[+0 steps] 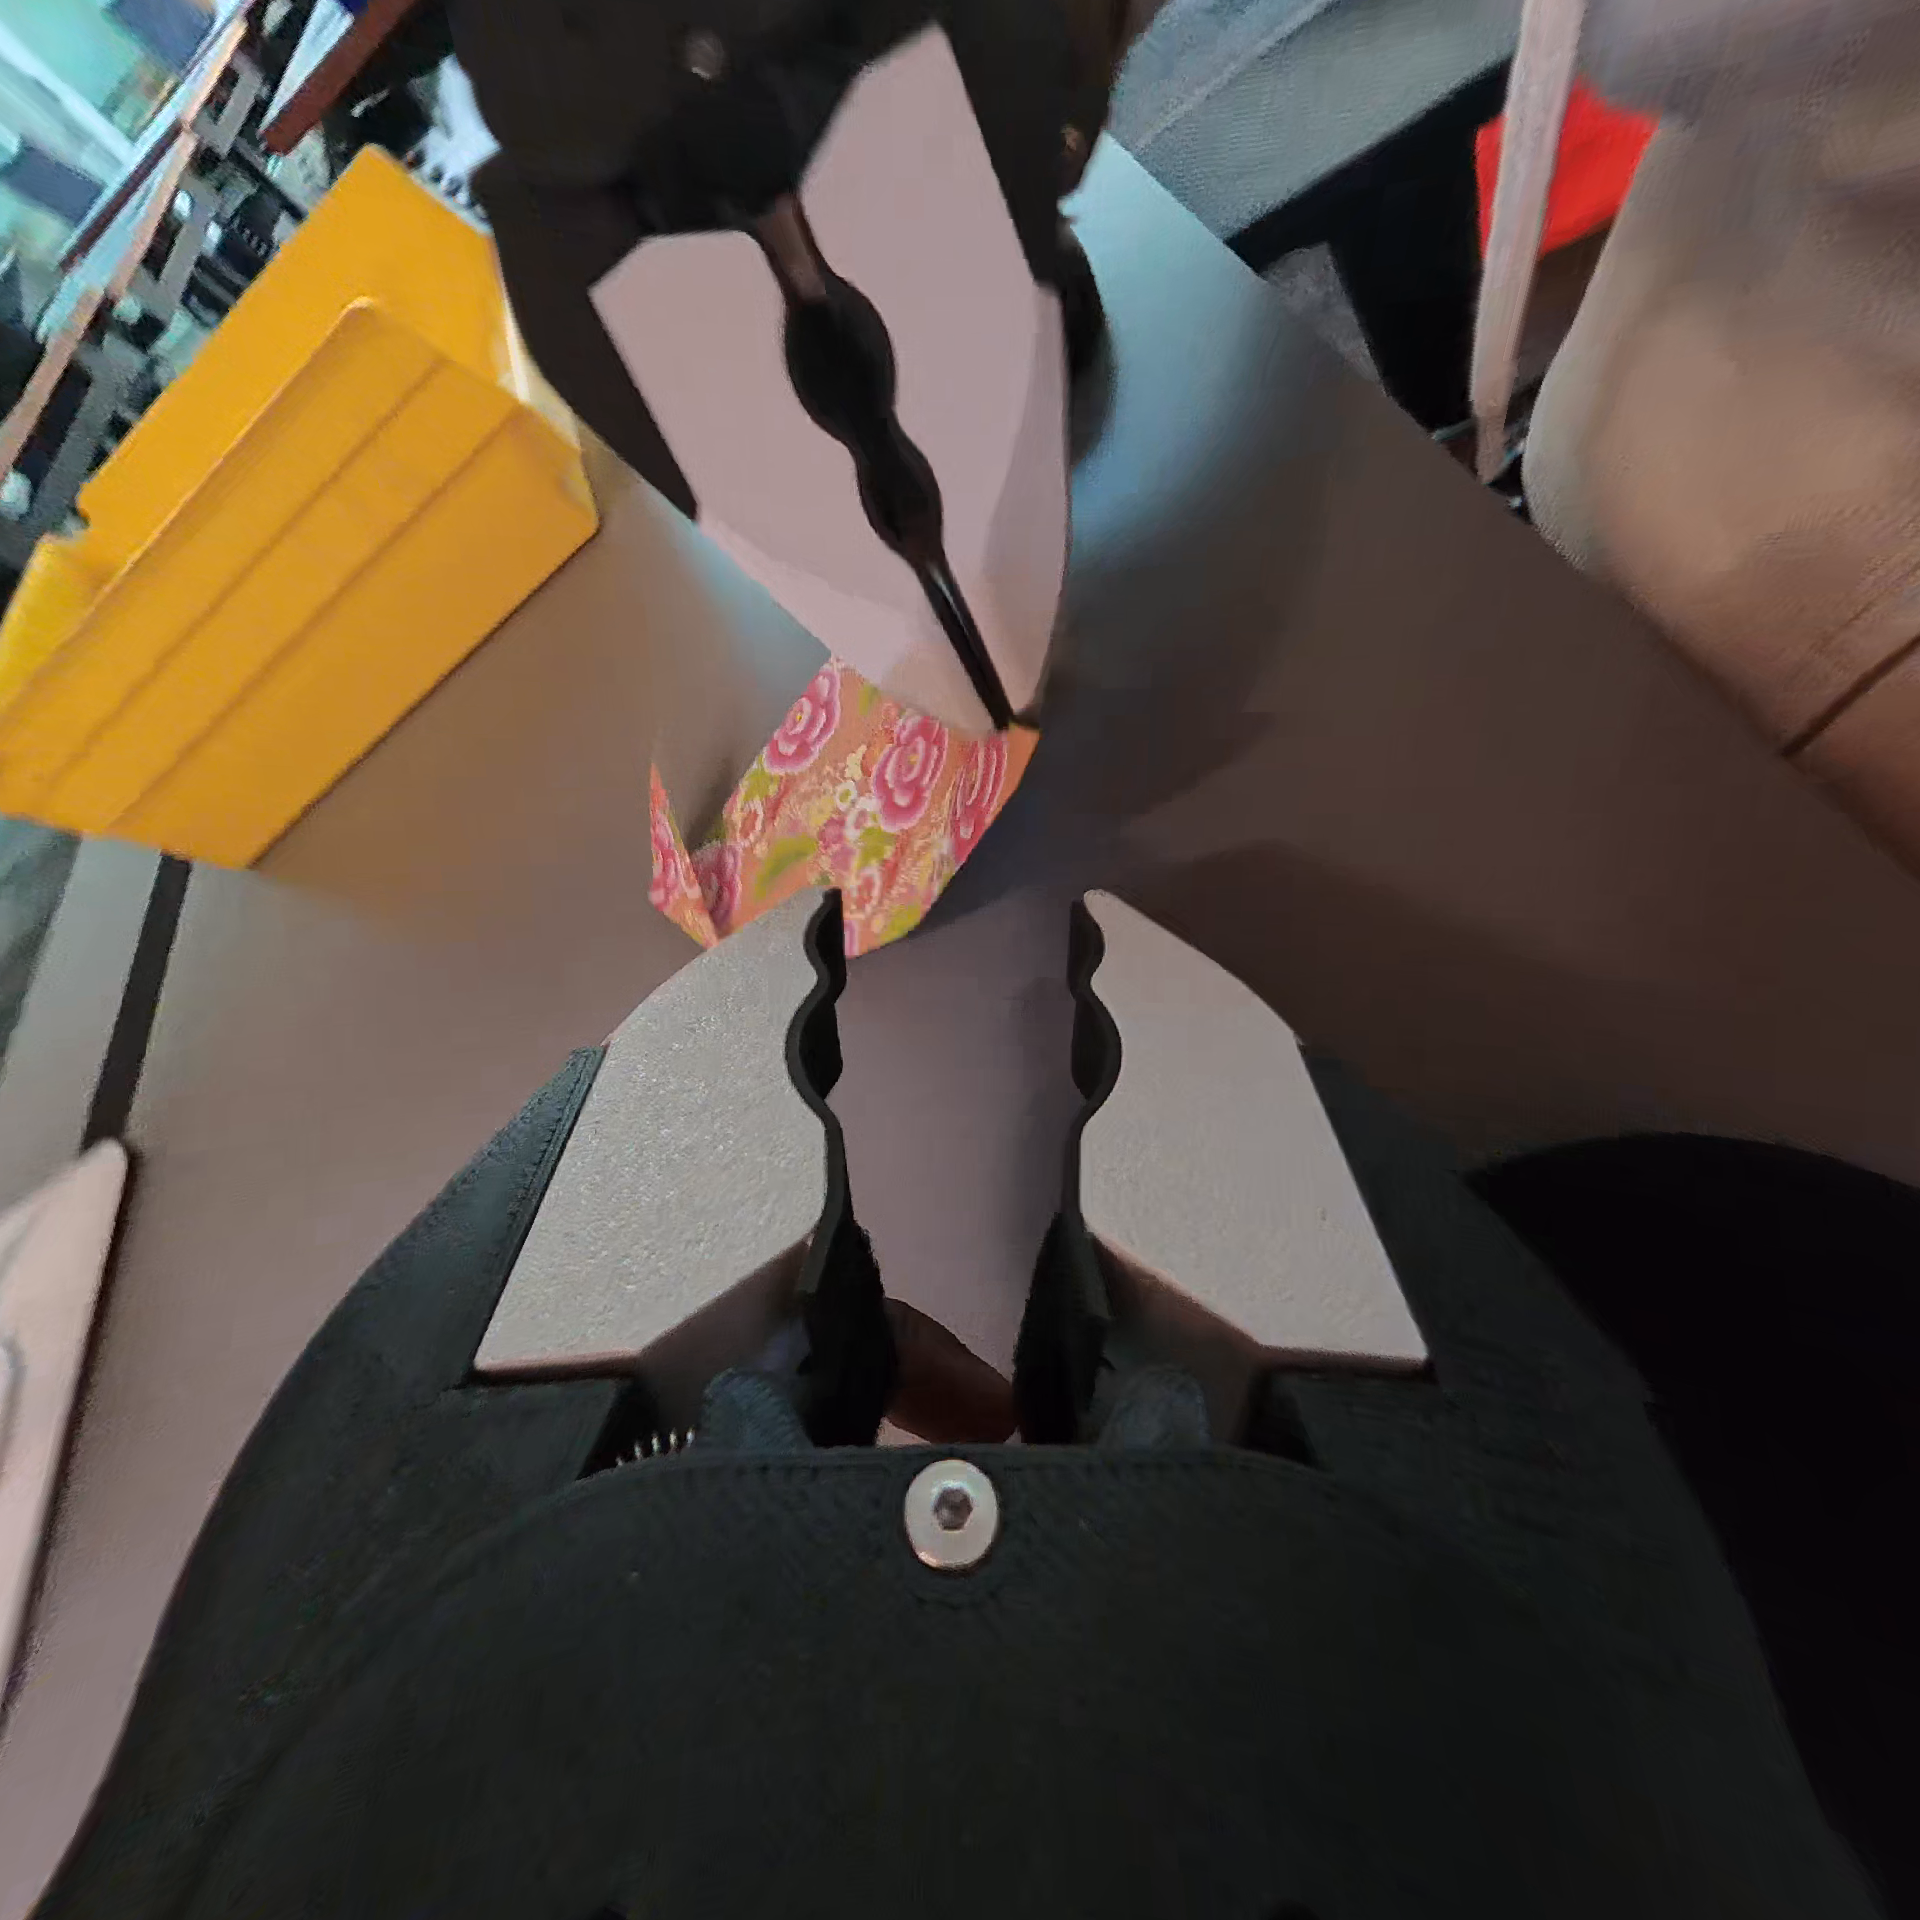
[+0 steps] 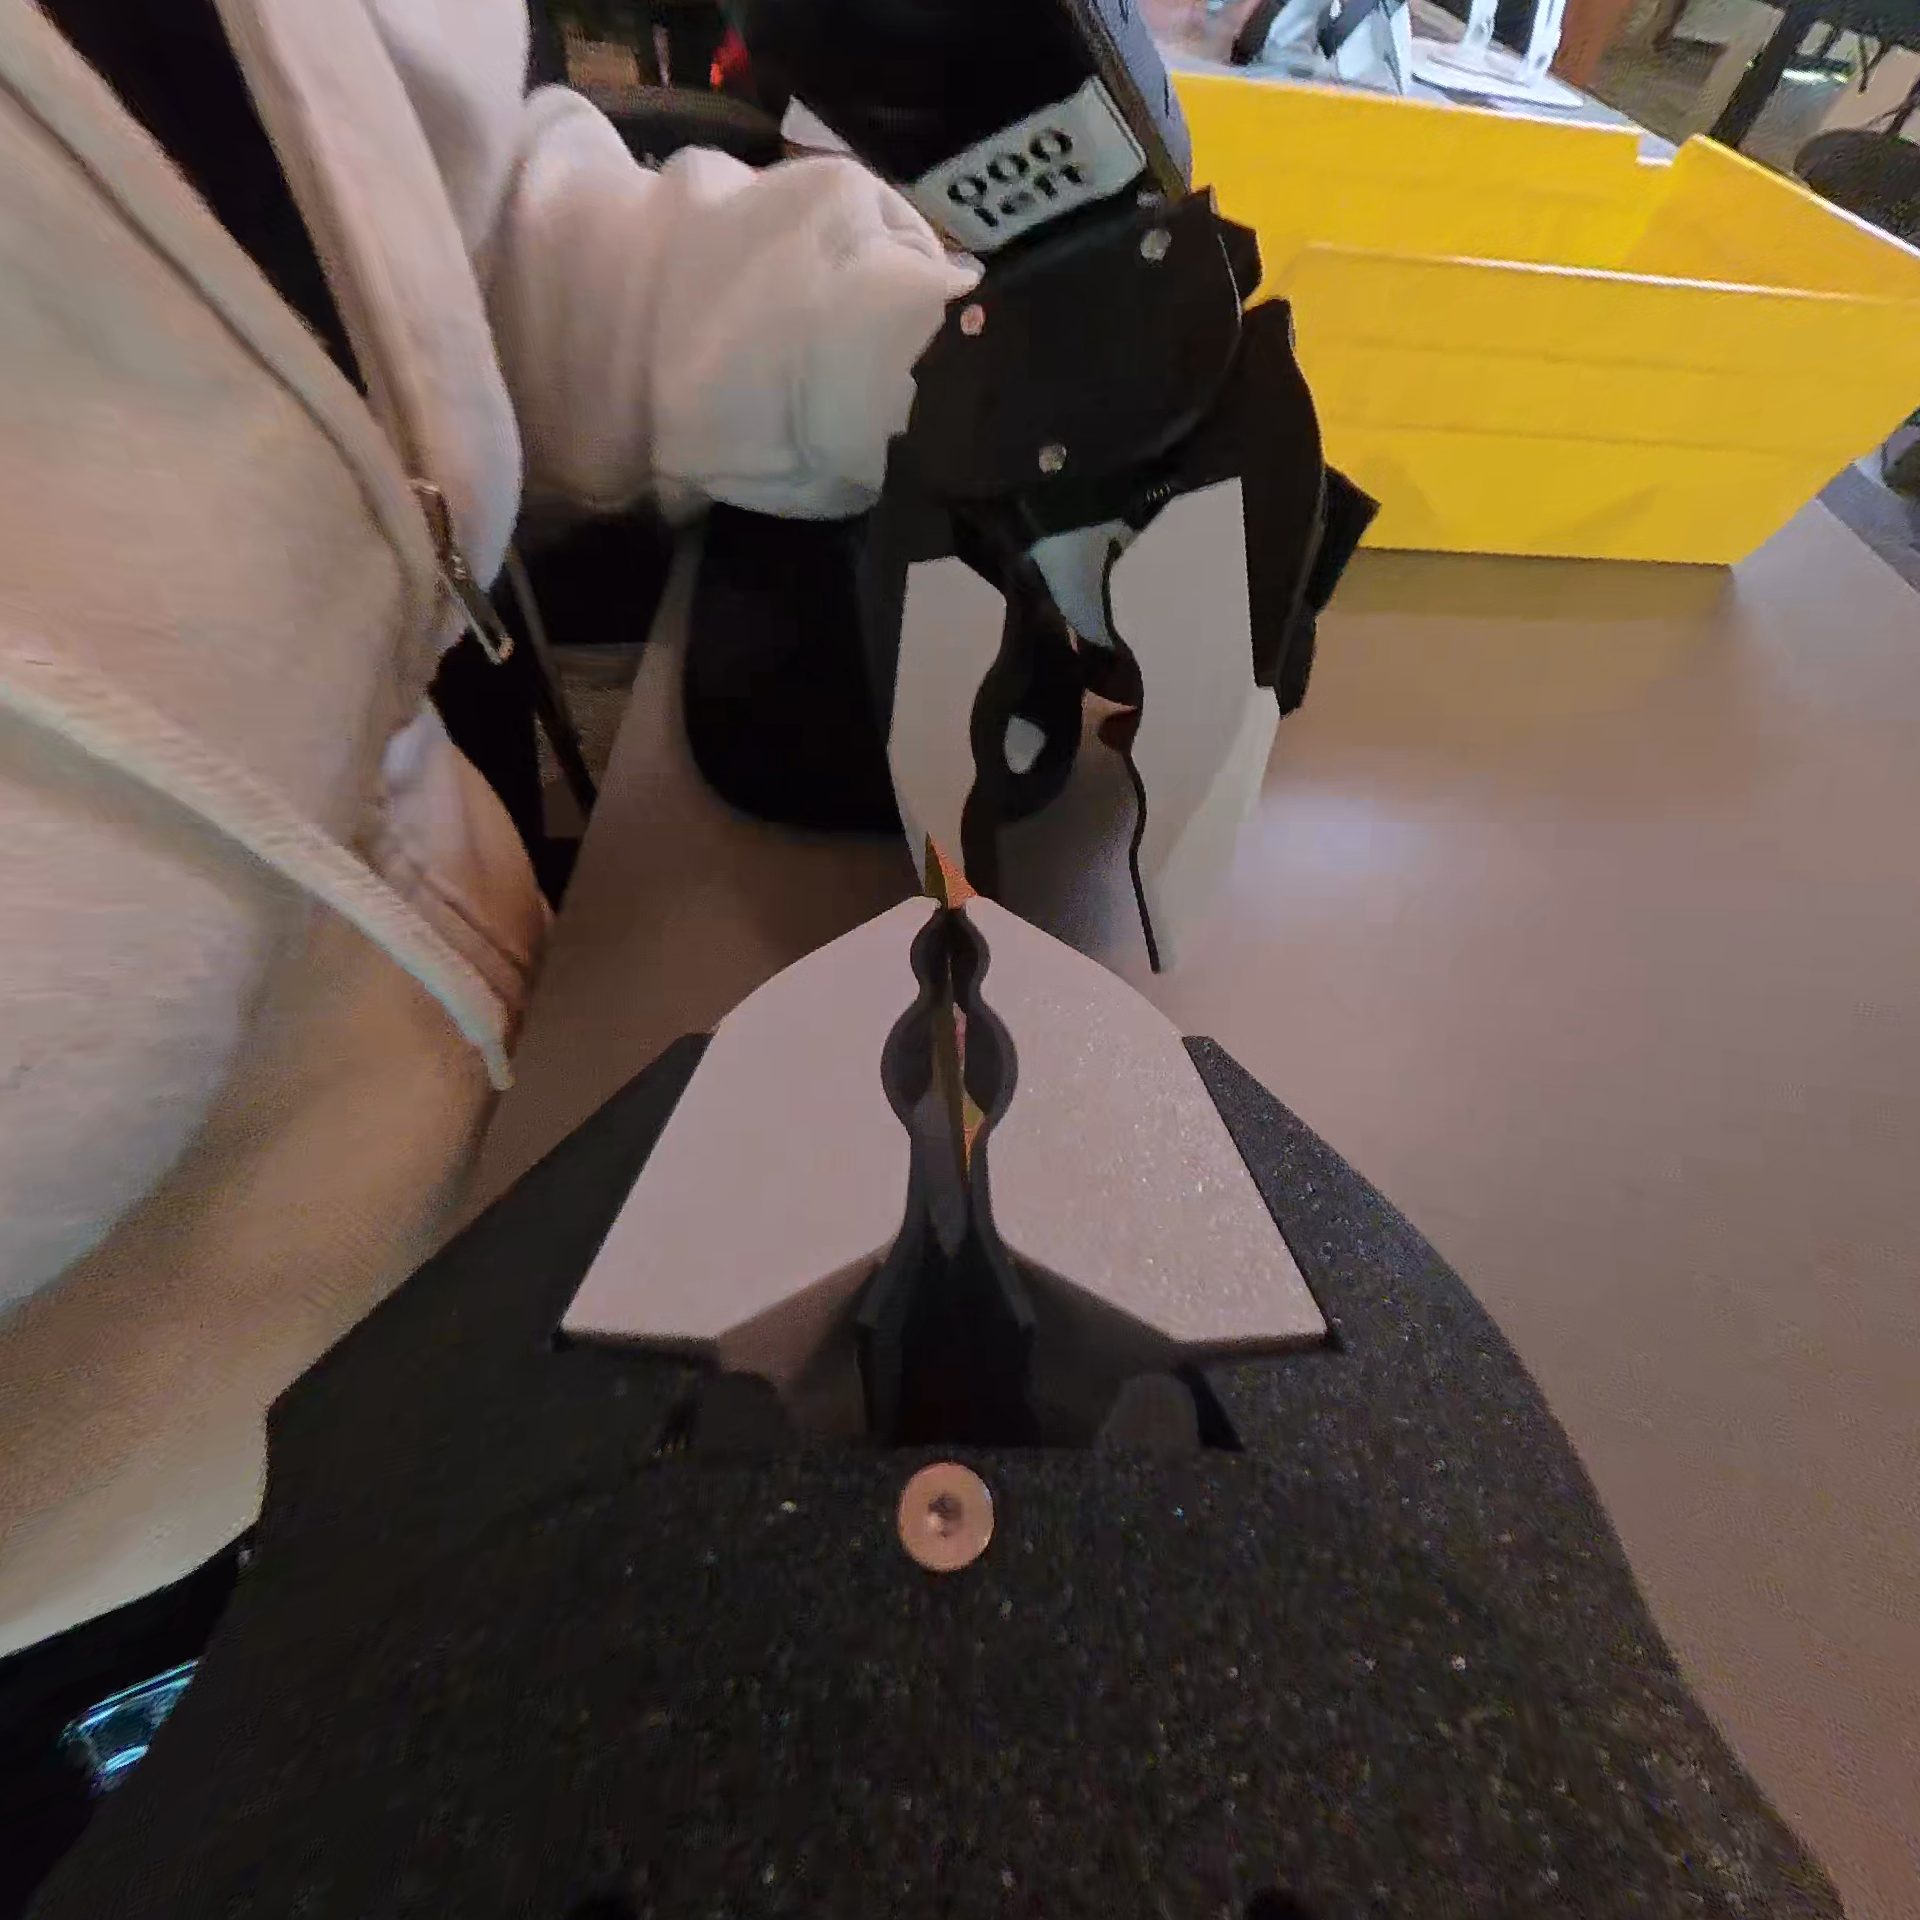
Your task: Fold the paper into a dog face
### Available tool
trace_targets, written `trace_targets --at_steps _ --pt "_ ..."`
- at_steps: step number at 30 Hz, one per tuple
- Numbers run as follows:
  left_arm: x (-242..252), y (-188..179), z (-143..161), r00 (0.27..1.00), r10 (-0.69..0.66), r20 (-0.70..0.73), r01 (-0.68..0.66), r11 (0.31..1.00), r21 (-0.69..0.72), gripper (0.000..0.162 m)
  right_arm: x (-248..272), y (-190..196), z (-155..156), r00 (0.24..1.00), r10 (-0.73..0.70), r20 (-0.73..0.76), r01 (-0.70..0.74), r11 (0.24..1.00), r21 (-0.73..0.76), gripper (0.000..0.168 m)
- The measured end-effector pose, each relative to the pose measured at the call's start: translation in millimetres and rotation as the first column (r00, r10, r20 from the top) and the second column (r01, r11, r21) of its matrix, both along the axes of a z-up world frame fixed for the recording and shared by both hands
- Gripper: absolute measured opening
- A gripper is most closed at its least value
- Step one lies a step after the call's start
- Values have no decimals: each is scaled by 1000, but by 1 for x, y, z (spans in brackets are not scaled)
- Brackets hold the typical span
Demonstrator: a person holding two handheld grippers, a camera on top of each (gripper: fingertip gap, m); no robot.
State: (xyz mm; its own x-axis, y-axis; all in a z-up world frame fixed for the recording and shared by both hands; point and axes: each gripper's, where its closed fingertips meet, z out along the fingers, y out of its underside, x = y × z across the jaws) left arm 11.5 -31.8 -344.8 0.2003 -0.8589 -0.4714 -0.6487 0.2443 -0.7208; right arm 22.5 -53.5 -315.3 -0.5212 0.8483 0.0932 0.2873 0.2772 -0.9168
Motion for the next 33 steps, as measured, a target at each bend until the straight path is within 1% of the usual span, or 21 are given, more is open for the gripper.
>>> trace_targets --at_steps 2,3,6,8,9,10,12,14,16,17,18,20,21,23,24,26,28,29,31,32,33 --pt "11 6 -4 998 -48 -48 50 998 39 35 10 -2 6 999 31 -23 -32 999 -30 0" --pt "19 6 -5 996 -75 -44 76 997 31 28 13 -1 7 999 32 -32 -33 999 -31 0" --pt "33 7 -5 996 -88 -3 88 996 -19 4 23 1 5 999 9 -41 -9 1000 -23 0" --pt "35 7 -10 998 -66 -8 65 992 -106 0 30 4 2 999 -27 -31 26 999 -18 2" --pt "36 7 -13 999 -55 -1 54 986 -156 0 35 6 3 998 -51 -33 50 999 -20 9" --pt "37 6 -14 999 -42 16 44 980 -196 0 39 10 2 996 -88 -32 88 996 -6 20" --pt "40 5 -13 998 -13 60 28 964 -263 0 45 23 -12 983 -184 9 182 977 115 41" --pt "41 6 -13 995 20 98 12 947 -320 0 44 32 -25 963 -267 47 248 938 240 38" --pt "43 4 -13 991 35 126 16 924 -383 0 40 37 -33 948 -311 74 279 917 287 19" --pt "44 5 -12 990 48 132 10 913 -407 0 39 40 -35 940 -330 90 295 914 277 7" --pt "44 7 -12 989 64 134 -1 903 -430 0 39 41 -36 935 -335 117 299 922 245 2" --pt "43 10 -11 985 91 146 -9 876 -482 1 40 44 -37 919 -347 189 322 935 149 0" --pt "41 10 -11 986 92 140 -8 860 -510 5 42 43 -36 915 -337 219 325 941 89 0" --pt "30 14 -17 993 91 81 -34 843 -537 19 45 48 -35 903 -339 264 352 936 -2 0" --pt "27 16 -18 995 73 62 -29 849 -527 23 46 49 -34 906 -323 274 347 937 -44 0" --pt "28 21 -19 999 -5 38 22 884 -466 34 48 48 -29 918 -293 268 330 938 -106 0" --pt "32 26 -24 994 -98 -45 74 927 -368 39 50 50 -28 925 -277 261 308 948 -83 0" --pt "34 29 -27 988 -134 -83 100 940 -326 37 51 52 -29 926 -278 255 300 953 -49 0" --pt "40 31 -33 979 -162 -127 116 943 -311 7 53 51 -30 930 -271 249 280 960 0 1" --pt "42 30 -36 976 -162 -143 106 936 -334 0 55 52 -32 924 -282 258 284 958 29 1" --pt "42 28 -37 976 -152 -153 91 933 -348 0 57 54 -35 913 -305 271 297 952 71 3"
